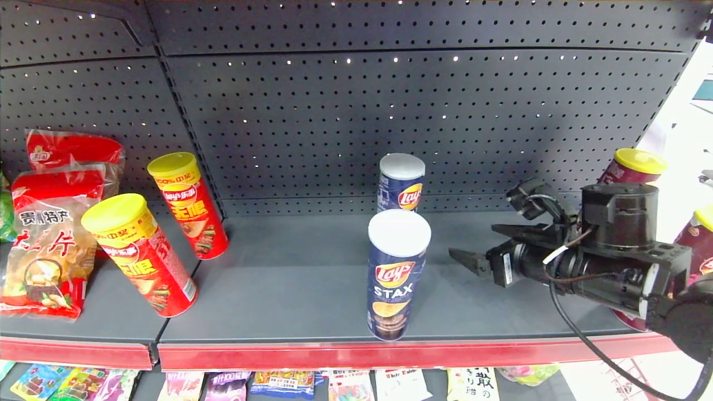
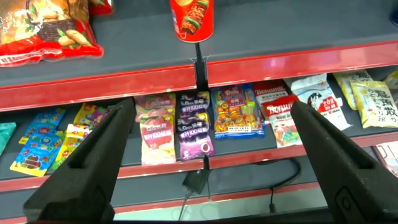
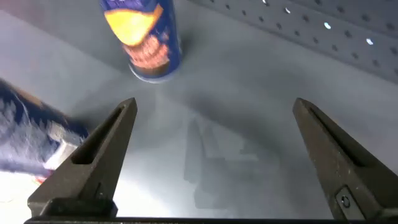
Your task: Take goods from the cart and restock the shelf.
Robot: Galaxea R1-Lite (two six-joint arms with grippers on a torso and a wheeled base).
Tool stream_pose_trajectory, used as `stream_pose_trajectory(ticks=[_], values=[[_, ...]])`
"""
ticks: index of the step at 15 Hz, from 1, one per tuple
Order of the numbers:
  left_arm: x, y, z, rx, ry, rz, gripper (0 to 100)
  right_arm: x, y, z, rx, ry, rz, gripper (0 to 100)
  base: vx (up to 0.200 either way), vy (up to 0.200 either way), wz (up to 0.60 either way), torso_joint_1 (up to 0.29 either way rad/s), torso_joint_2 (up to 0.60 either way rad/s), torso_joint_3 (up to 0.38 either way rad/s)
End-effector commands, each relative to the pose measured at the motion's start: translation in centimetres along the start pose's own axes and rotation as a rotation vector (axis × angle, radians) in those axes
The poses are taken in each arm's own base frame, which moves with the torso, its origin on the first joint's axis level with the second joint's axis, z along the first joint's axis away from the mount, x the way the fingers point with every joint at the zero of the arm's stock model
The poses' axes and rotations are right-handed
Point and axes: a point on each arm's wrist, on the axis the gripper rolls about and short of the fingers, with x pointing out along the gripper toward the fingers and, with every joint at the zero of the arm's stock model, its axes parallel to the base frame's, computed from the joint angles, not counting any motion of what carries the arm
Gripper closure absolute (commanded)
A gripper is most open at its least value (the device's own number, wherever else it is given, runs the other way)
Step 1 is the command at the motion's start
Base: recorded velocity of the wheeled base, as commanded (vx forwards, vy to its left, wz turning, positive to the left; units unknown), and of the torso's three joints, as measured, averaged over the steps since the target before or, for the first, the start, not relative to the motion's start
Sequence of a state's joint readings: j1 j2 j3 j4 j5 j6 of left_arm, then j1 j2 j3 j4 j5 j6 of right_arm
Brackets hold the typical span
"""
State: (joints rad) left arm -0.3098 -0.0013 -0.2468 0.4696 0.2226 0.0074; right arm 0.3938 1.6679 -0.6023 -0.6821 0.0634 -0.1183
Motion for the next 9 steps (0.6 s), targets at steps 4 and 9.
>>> stream_pose_trajectory(ticks=[4,9], values=[[0.0,0.0,0.0,0.002,0.005,-0.02,0,-7.5,0.7,-2.2,-0.004,-0.039,-0.034,0,0.0,0.0,0.0,0.0,0.0,0.0],[0.5,-0.2,0.5,0.024,0.06,-0.041,0,-18.8,0.9,-8.1,0.054,-0.153,-0.227,0,0.0,0.0,0.0,0.0,0.0,0.0]])
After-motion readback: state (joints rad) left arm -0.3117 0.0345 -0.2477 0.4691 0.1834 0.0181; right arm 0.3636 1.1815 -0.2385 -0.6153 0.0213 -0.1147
